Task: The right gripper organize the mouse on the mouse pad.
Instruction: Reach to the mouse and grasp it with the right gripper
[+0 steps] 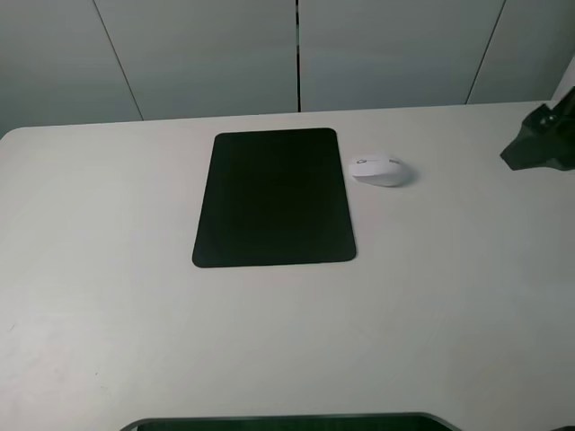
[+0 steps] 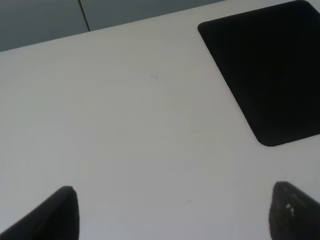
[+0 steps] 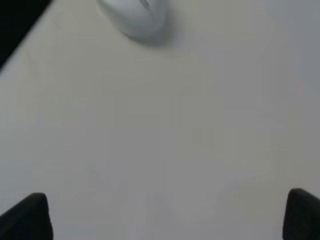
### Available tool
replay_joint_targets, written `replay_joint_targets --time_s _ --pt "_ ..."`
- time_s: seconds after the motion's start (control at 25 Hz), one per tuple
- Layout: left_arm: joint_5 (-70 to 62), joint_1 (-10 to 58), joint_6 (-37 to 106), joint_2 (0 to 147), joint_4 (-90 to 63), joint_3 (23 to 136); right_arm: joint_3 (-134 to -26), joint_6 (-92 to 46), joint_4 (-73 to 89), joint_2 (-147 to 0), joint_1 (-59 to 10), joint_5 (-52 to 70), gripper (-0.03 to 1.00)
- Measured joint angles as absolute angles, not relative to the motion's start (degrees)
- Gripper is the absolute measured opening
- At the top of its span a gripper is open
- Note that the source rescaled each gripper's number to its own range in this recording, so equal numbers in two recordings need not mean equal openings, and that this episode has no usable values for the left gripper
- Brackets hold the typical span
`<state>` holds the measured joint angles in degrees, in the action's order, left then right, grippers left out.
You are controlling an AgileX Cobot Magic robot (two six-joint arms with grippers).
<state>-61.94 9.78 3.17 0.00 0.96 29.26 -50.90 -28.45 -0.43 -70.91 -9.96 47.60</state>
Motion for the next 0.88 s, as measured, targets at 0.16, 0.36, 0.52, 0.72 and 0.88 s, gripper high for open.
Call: replay_joint_targets --time_s 0.16,0.36,0.52,0.72,0.88 --pt "-61.94 9.78 3.17 0.00 0.96 29.26 -58.36 -37.01 1.33 -82.92 -12.86 47.49 1.00" --pt "-61.94 9.78 3.17 0.00 0.96 29.26 -68.86 -47.87 3.75 -97.01 -15.60 49.22 1.00" --pt "-61.94 9.78 3.17 0.00 0.96 29.26 -76.00 -55.13 4.09 -105.72 -16.97 49.75 1.00" --pt "-61.94 9.78 3.17 0.00 0.96 29.26 -84.20 -62.04 5.02 -114.54 -17.21 49.75 1.00" --pt "-61.94 9.78 3.17 0.00 0.96 29.26 -89.75 -65.30 6.62 -120.63 -17.30 50.99 1.00"
